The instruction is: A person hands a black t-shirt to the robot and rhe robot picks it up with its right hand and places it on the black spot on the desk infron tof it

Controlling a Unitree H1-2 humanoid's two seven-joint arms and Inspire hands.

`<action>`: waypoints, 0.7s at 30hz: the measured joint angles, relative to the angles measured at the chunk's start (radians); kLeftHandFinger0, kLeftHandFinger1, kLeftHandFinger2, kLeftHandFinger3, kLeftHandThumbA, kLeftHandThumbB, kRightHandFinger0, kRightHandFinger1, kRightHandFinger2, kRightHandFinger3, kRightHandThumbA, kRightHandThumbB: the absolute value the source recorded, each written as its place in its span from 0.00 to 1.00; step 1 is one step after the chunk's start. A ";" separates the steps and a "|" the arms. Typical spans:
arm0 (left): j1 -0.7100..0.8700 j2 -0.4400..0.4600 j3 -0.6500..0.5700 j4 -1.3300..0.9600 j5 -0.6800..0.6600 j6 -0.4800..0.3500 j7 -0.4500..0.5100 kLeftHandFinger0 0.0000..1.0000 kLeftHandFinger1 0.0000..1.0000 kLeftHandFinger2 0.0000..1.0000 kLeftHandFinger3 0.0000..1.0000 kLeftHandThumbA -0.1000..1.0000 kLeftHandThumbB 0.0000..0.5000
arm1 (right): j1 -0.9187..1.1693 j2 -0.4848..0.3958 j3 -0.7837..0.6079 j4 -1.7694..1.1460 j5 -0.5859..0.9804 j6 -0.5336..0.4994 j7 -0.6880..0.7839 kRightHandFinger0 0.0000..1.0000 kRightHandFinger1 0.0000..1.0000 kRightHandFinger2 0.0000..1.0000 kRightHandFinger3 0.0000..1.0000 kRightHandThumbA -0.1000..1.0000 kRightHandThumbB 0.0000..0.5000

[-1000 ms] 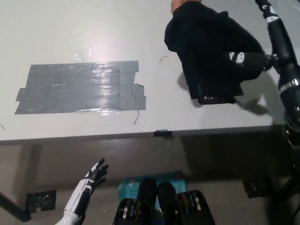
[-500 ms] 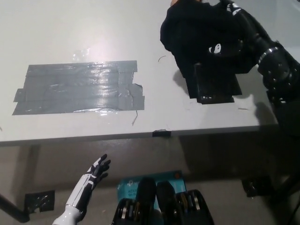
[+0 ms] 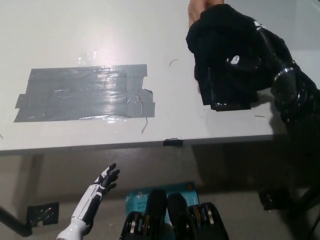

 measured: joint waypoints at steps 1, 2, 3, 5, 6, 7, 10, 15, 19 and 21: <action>0.000 0.000 0.000 0.000 0.000 0.000 0.000 1.00 1.00 1.00 1.00 1.00 1.00 | 0.006 0.000 -0.007 -0.012 -0.002 -0.005 -0.016 0.14 0.65 1.00 1.00 0.00 0.29; 0.000 0.000 0.000 0.000 0.000 0.000 0.000 1.00 1.00 1.00 1.00 1.00 1.00 | 0.009 0.000 -0.009 -0.018 -0.003 -0.007 -0.021 0.05 0.57 0.94 1.00 0.00 0.29; 0.000 0.000 0.000 0.000 0.000 0.002 0.000 1.00 1.00 1.00 1.00 1.00 1.00 | 0.015 -0.001 -0.016 -0.038 -0.006 -0.015 -0.039 0.00 0.53 0.88 1.00 0.00 0.26; -0.001 0.000 0.000 0.000 0.000 0.003 0.000 1.00 1.00 1.00 1.00 1.00 1.00 | 0.027 -0.001 -0.029 -0.093 -0.012 -0.022 -0.059 0.00 0.53 0.87 1.00 0.00 0.22; -0.002 0.000 0.001 0.000 0.000 0.004 0.000 1.00 1.00 1.00 1.00 1.00 1.00 | 0.033 -0.001 -0.036 -0.139 -0.015 -0.023 -0.069 0.01 0.55 0.87 1.00 0.00 0.25; -0.002 0.000 0.001 0.001 0.000 0.004 0.000 1.00 1.00 1.00 1.00 1.00 1.00 | 0.035 -0.001 -0.040 -0.160 -0.016 -0.023 -0.071 0.05 0.58 0.88 1.00 0.00 0.30; -0.003 0.000 0.001 0.005 -0.001 0.004 -0.001 1.00 1.00 1.00 1.00 1.00 1.00 | 0.042 0.003 -0.070 -0.275 -0.015 -0.025 -0.076 0.01 0.51 0.87 1.00 0.00 0.31; -0.002 0.000 0.000 0.012 0.000 0.002 -0.001 1.00 1.00 1.00 1.00 1.00 1.00 | 0.050 0.018 -0.122 -0.438 -0.003 -0.029 -0.082 0.00 0.47 0.89 1.00 0.00 0.32; -0.001 0.001 -0.001 0.013 0.000 -0.001 -0.002 1.00 1.00 1.00 1.00 1.00 1.00 | 0.054 0.027 -0.132 -0.453 -0.004 -0.033 -0.092 0.02 0.50 0.96 1.00 0.00 0.38; 0.002 0.001 -0.002 0.013 0.000 -0.001 -0.003 1.00 1.00 1.00 1.00 1.00 1.00 | 0.075 0.037 -0.132 -0.408 -0.003 -0.044 -0.093 0.00 0.49 0.95 0.98 0.00 0.35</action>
